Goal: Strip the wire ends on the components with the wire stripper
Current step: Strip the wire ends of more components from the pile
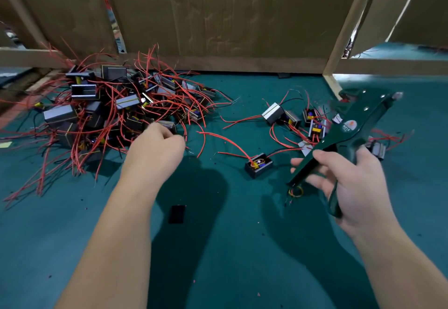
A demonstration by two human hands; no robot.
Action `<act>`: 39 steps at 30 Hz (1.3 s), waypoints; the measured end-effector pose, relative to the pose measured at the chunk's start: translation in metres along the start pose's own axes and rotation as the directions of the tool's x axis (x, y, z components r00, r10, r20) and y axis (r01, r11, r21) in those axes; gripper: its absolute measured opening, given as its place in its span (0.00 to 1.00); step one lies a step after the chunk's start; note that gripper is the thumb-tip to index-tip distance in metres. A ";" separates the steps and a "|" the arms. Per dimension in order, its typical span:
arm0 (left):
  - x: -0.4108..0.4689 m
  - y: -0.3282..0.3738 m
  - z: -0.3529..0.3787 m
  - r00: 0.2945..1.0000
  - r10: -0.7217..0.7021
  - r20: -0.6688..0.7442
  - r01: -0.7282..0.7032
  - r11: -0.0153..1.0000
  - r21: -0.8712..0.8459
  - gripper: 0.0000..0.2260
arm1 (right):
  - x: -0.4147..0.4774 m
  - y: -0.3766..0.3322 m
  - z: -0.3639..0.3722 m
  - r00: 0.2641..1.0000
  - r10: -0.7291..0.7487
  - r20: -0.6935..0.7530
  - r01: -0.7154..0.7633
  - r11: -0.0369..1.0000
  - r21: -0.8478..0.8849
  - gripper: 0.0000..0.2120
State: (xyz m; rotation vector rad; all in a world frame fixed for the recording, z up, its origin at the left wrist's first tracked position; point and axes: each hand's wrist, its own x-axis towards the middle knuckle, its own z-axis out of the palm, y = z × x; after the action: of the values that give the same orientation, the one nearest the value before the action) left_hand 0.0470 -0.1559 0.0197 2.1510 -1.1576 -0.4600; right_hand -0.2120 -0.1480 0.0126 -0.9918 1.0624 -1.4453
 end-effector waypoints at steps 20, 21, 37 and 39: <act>-0.035 0.023 0.065 0.910 0.413 0.035 -0.381 0.867 -0.321 0.07 | 0.000 -0.001 0.004 0.983 0.134 0.121 -0.153 0.976 0.158 0.08; -0.032 0.023 0.060 0.922 0.387 -0.016 -0.363 0.849 -0.385 0.07 | 0.001 -0.001 0.003 0.987 0.132 0.097 -0.147 0.975 0.165 0.08; -0.048 0.038 0.027 0.822 0.554 0.134 -0.175 0.470 -0.865 0.07 | -0.018 -0.012 0.010 0.677 0.149 0.721 -0.509 0.802 0.313 0.42; -0.049 0.037 0.027 0.763 0.620 0.182 -0.182 0.477 -0.860 0.06 | -0.018 -0.012 0.012 0.692 0.135 0.709 -0.487 0.812 0.321 0.43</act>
State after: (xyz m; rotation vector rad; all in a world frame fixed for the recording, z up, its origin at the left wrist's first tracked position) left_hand -0.0175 -0.1402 0.0249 0.8934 -1.3201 -1.0888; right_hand -0.2016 -0.1302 0.0264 -0.7849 0.2786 -0.8677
